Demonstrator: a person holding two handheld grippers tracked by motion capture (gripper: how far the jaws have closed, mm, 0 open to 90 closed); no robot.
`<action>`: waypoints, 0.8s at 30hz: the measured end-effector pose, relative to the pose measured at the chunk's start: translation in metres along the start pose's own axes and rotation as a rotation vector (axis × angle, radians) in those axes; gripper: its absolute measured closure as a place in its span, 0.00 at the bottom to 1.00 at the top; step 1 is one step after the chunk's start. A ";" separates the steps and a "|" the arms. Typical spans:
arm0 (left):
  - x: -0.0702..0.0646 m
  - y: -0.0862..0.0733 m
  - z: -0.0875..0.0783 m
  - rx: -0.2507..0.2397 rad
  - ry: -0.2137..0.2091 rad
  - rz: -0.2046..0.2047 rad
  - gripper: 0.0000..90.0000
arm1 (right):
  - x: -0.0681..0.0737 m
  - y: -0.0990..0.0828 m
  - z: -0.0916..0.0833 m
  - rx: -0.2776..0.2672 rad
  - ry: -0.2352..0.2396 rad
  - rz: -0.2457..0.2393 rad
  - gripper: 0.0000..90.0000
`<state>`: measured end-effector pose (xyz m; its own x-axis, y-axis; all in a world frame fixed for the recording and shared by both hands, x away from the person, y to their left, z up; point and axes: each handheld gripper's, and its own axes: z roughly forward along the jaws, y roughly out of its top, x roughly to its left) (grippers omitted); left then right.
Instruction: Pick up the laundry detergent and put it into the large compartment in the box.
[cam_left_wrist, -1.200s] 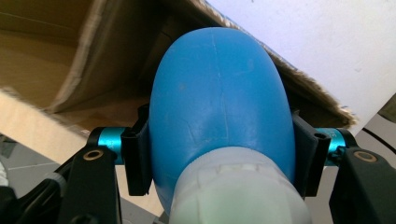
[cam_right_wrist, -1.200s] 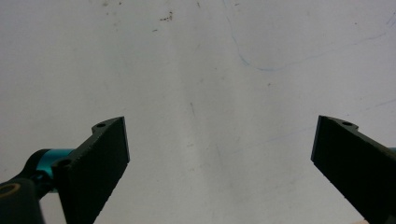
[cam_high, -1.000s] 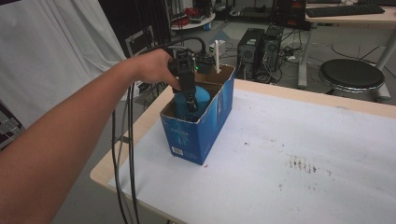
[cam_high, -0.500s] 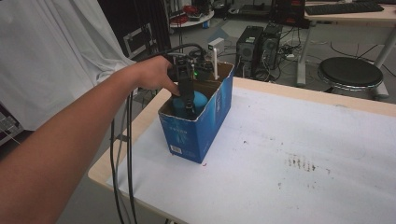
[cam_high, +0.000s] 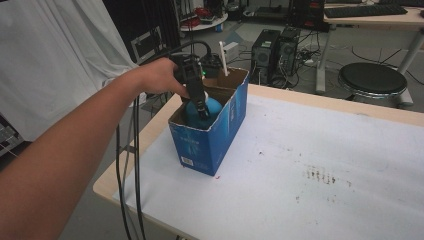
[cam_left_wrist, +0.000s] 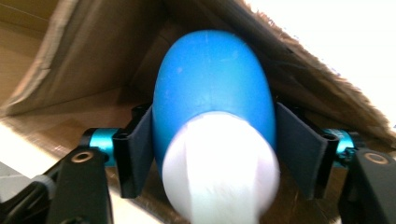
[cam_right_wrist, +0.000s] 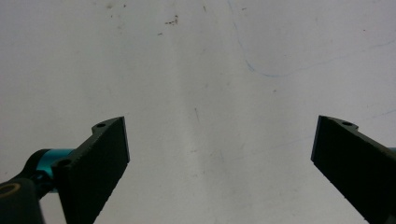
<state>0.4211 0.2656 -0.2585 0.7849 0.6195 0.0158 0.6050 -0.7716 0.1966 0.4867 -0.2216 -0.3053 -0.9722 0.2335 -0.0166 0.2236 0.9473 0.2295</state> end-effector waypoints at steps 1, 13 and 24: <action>0.001 -0.002 -0.004 -0.012 0.002 -0.009 0.34 | 0.000 0.000 0.000 -0.001 -0.001 0.001 0.04; -0.011 -0.007 -0.041 -0.104 0.017 -0.017 0.29 | 0.004 -0.001 -0.006 -0.008 -0.012 0.002 0.04; -0.044 0.018 -0.069 -0.116 0.028 0.039 0.22 | 0.008 -0.002 -0.011 -0.020 -0.018 0.005 0.04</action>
<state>0.3886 0.2346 -0.1875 0.8028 0.5940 0.0524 0.5530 -0.7745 0.3073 0.4775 -0.2246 -0.2949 -0.9696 0.2425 -0.0327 0.2271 0.9416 0.2486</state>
